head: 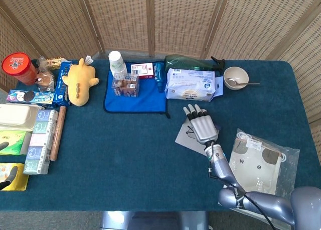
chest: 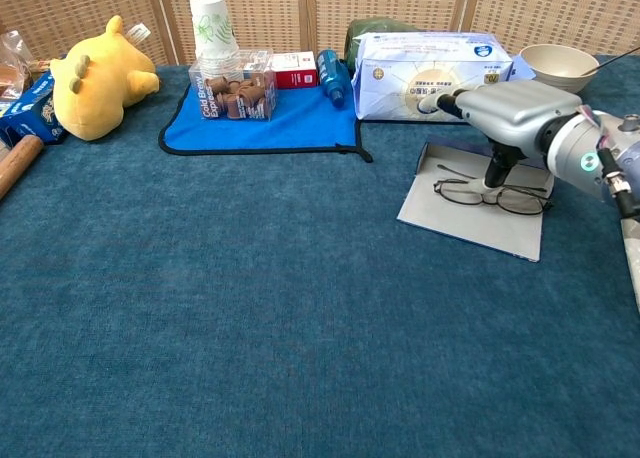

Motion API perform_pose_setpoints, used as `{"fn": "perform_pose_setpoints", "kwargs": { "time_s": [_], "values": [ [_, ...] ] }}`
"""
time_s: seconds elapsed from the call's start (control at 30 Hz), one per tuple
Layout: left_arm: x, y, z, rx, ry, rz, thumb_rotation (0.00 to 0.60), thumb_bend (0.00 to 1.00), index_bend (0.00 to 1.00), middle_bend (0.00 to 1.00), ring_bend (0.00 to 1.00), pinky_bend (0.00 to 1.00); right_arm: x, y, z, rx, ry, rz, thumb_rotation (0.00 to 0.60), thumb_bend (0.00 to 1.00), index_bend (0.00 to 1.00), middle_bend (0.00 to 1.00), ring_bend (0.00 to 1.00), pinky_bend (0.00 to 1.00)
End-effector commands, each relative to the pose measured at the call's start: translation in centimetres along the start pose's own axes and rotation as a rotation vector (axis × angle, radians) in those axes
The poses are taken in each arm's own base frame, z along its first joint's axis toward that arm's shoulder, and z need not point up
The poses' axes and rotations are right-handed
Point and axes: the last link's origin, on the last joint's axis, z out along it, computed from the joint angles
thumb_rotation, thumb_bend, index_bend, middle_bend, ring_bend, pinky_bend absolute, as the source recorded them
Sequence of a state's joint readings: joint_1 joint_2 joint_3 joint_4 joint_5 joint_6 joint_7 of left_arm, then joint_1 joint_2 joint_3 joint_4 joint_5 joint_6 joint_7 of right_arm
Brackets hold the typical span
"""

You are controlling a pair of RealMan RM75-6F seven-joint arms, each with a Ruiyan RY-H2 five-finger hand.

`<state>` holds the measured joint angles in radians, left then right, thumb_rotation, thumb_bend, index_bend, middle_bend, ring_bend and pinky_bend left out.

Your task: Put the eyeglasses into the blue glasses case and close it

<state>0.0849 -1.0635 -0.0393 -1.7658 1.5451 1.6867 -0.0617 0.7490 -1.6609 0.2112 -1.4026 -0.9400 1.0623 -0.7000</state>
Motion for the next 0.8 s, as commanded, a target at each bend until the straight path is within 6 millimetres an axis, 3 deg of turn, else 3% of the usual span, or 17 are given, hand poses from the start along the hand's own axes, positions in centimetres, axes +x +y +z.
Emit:
{"fn": "perform_pose_setpoints", "kwargs": {
  "time_s": [0.03,0.4,0.8],
  "values": [
    [0.0,0.0,0.0,-0.001,0.0,-0.001,0.6,0.3,0.22,0.12,0.0,0.0,0.0,0.3,-0.1,-0.006,-0.004,0.005,0.6,0.24,0.0,0.02,0.02,0.2],
    [0.0,0.2,0.0,-0.012,0.002,-0.005,0.6,0.3,0.22,0.12,0.0,0.0,-0.4,1.3,-1.7,-0.015,-0.02,-0.006,0.6,0.24,0.0,0.02,0.02,0.2],
    [0.4,0.2,-0.3,-0.008,0.017,0.0,0.6,0.3,0.22,0.12,0.0,0.0,-0.4,1.9,0.4,-0.025,-0.029,-0.006,0.6,0.24,0.0,0.02,0.02,0.2]
  ]
}}
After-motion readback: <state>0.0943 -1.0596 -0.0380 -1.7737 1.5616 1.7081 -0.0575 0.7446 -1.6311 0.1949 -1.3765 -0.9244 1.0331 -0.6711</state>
